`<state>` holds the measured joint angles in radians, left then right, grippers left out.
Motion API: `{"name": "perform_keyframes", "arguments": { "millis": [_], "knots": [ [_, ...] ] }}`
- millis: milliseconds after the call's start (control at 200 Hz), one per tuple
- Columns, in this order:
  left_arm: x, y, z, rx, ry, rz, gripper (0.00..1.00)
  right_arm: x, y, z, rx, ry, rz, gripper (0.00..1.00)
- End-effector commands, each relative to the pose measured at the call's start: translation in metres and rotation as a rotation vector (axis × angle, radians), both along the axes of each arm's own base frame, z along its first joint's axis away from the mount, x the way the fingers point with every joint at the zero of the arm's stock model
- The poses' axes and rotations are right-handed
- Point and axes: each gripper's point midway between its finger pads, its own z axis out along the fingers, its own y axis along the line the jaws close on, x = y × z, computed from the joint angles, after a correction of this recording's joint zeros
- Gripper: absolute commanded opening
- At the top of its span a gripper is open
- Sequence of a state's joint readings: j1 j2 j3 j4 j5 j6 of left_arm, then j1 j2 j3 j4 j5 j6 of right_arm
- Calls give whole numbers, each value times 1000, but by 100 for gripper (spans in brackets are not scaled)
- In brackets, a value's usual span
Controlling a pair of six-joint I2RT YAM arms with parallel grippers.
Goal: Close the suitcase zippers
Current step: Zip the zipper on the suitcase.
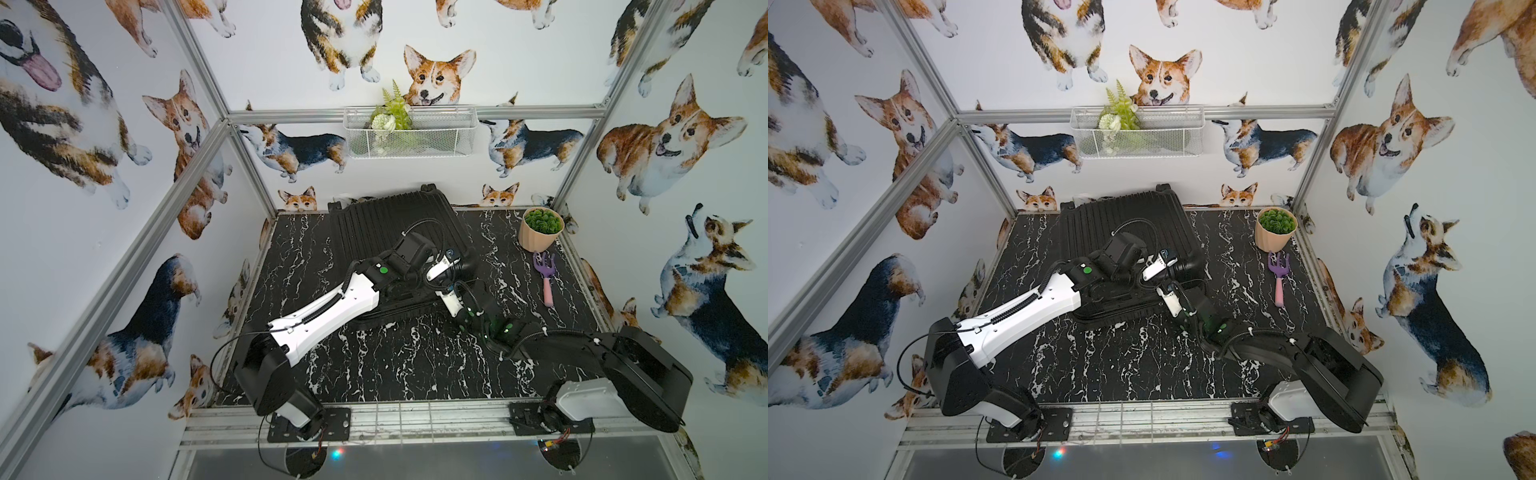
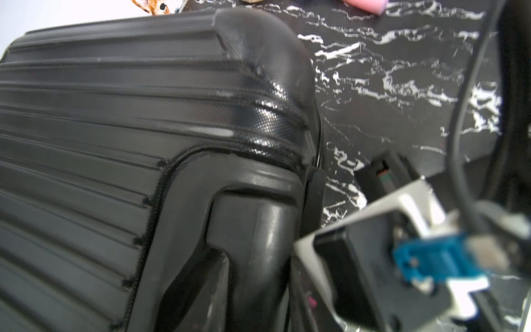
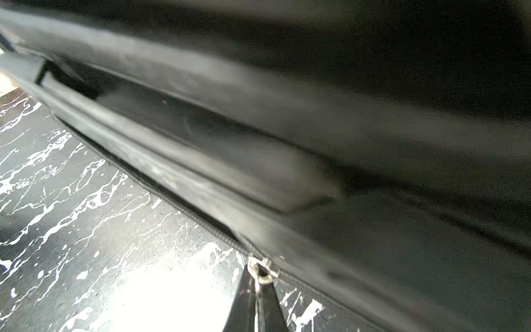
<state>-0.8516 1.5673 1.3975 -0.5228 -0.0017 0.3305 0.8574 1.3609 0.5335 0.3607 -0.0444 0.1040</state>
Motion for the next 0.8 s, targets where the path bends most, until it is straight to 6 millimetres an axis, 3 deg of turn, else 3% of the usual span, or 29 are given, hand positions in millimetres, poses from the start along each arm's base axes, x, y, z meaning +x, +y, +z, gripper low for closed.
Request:
{"name": "perform_keyframes", "arguments": {
  "millis": [0, 305, 380, 671, 796],
  "knots": [
    [23, -28, 40, -192, -76, 58, 10, -9, 26, 22, 99, -38, 123, 0],
    [32, -38, 35, -187, -55, 67, 9, -8, 27, 17, 86, -36, 128, 0],
    [34, -35, 40, -182, -70, 84, 16, -1, 21, 15, 68, -43, 72, 0],
    [29, 6, 62, -62, -183, 108, 42, 14, -5, 3, -39, -60, -62, 0],
    [17, 28, 58, 0, -118, 68, 45, 18, -11, 2, -39, -48, -87, 0]
  ]
}}
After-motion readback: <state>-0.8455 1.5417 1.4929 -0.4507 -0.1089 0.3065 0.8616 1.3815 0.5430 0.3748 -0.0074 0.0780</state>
